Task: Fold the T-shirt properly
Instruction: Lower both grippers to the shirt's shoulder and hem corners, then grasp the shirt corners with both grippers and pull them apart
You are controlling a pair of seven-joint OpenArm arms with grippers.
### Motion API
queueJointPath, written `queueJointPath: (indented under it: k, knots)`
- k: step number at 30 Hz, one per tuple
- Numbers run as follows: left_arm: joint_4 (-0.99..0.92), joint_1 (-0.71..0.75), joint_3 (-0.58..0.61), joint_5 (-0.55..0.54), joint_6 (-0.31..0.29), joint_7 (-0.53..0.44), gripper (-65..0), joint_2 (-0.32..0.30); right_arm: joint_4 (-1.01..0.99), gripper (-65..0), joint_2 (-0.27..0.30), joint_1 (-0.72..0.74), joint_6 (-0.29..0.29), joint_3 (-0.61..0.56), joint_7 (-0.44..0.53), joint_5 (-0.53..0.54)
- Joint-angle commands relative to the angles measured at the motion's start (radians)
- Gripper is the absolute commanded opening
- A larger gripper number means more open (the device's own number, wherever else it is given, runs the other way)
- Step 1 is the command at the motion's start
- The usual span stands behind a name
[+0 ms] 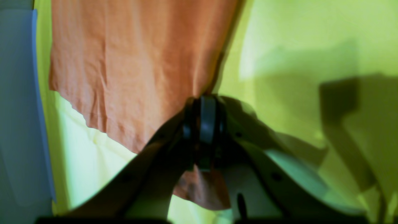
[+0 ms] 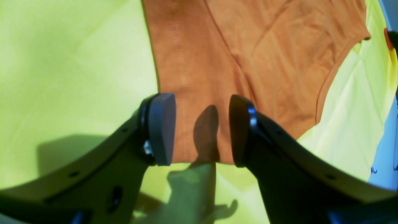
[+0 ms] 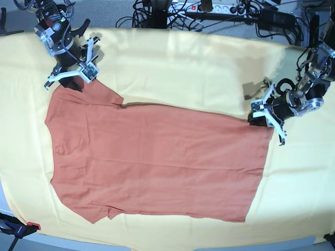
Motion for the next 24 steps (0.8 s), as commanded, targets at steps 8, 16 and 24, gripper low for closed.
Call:
queueJointPath:
  k: [8,16,24]
  knots:
    - [0.063,-0.001,0.001,-0.01,-0.045,0.033,-65.0,-0.08,0.023,-33.4,0.01,-0.01,0.069,-0.001,-0.17,0.045]
    - [0.063,0.0,0.001,-0.012,-0.045,0.033,-65.0,-0.084,0.096,-33.4,0.01,-0.013,0.144,-0.001,-0.171,0.14]
    - [0.063,0.0,0.001,-0.052,-0.045,0.033,-65.0,-0.084,0.096,-33.4,0.011,-0.013,0.164,-0.001,-0.168,0.162]
